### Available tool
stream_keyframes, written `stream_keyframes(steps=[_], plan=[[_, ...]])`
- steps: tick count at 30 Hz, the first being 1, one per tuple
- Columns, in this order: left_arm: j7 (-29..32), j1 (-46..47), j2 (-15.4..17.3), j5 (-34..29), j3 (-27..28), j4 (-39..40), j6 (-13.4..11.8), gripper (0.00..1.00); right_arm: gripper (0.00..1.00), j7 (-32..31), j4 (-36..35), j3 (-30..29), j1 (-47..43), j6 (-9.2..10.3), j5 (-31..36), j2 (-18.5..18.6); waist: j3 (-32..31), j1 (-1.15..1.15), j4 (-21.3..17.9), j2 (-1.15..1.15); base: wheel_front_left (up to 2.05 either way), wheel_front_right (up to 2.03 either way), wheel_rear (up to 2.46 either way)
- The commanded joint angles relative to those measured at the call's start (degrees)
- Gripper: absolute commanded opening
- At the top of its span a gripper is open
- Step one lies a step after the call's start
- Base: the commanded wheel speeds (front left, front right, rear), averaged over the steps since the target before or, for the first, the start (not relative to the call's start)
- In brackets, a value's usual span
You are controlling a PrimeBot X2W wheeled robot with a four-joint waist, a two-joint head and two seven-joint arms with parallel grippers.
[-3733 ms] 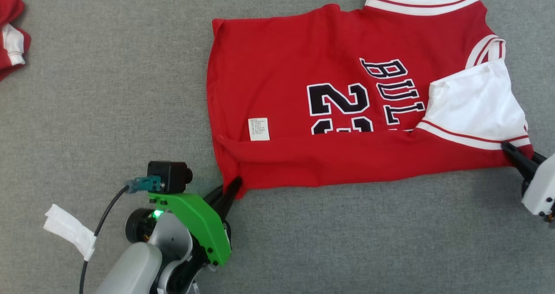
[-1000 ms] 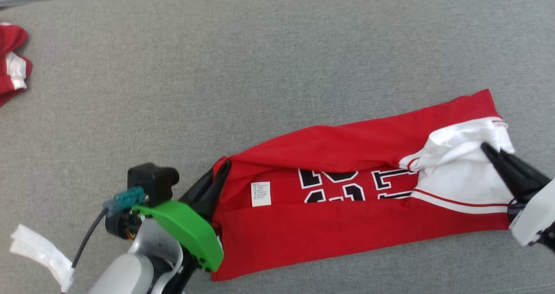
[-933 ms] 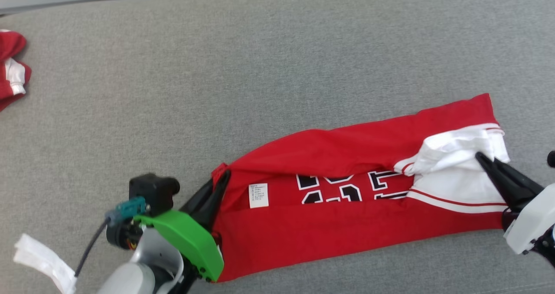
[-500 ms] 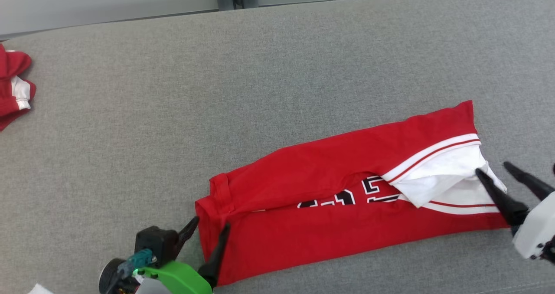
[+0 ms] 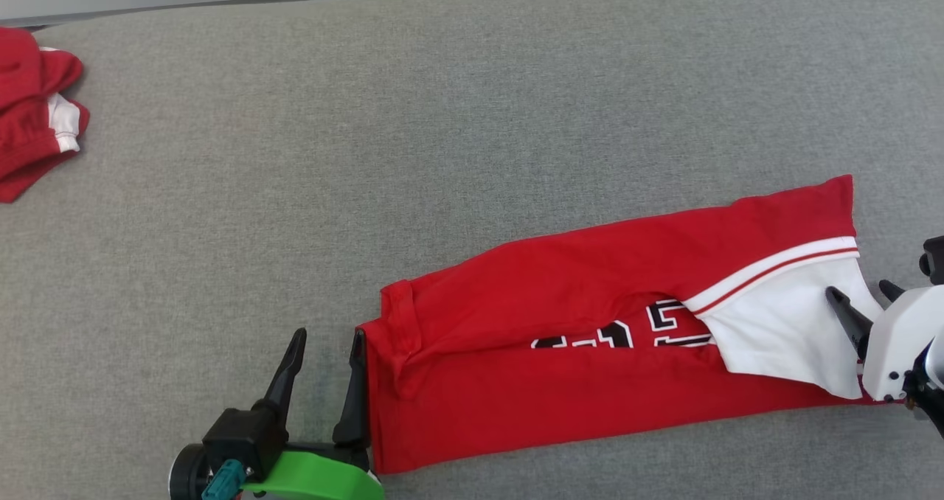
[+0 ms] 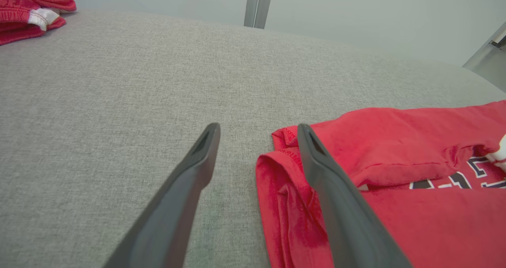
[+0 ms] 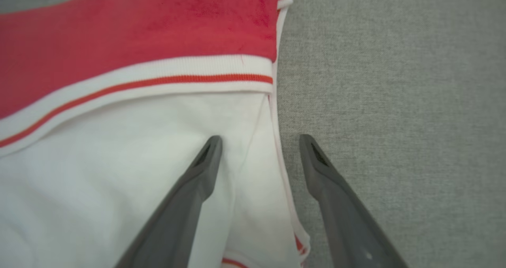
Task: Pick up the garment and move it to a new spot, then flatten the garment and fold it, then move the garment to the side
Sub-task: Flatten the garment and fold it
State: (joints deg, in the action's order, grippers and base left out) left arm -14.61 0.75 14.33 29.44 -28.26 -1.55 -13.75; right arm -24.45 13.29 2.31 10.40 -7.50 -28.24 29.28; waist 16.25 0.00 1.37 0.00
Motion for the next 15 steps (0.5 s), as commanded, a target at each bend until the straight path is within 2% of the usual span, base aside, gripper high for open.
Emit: stream_keyframes(steps=[1,3,6,7,10,15], plan=[[-0.4,0.5,-0.9,-0.4,0.6,-0.3,0.4,1.00,1.00,-0.5,1.4,0.4,0.8,0.02,0.3,-0.6,0.4,0.00,1.3,0.00,0.00,0.00,0.00],[-0.7,0.2,-2.0,-1.3,1.0,-0.8,1.2,1.00,1.00,-1.5,3.5,1.2,1.5,0.02,0.4,-0.6,0.5,0.00,1.9,0.00,0.00,0.00,0.00],[-0.6,-0.3,-3.8,-3.0,2.6,-0.2,2.5,1.00,1.00,-3.0,5.0,3.1,1.7,-0.03,-3.7,-1.5,0.5,0.00,2.4,0.00,0.00,0.00,0.00],[-0.6,-0.7,-4.4,-3.8,3.3,0.0,3.1,1.00,0.00,-3.0,4.8,3.7,1.9,-0.12,-6.3,-1.6,0.3,0.00,2.6,0.00,0.00,0.00,0.00],[-0.6,-2.0,-6.0,-5.0,5.1,-0.1,4.6,1.00,0.00,-2.4,4.3,3.7,2.0,-0.14,-12.3,-0.5,-0.2,0.00,2.6,0.00,0.00,0.00,0.00],[-0.6,-2.7,-8.3,-7.0,7.3,-0.8,7.3,1.00,0.00,-2.8,7.7,-1.1,1.1,0.07,-16.6,6.0,-1.5,0.00,2.5,0.00,0.00,0.00,0.00]])
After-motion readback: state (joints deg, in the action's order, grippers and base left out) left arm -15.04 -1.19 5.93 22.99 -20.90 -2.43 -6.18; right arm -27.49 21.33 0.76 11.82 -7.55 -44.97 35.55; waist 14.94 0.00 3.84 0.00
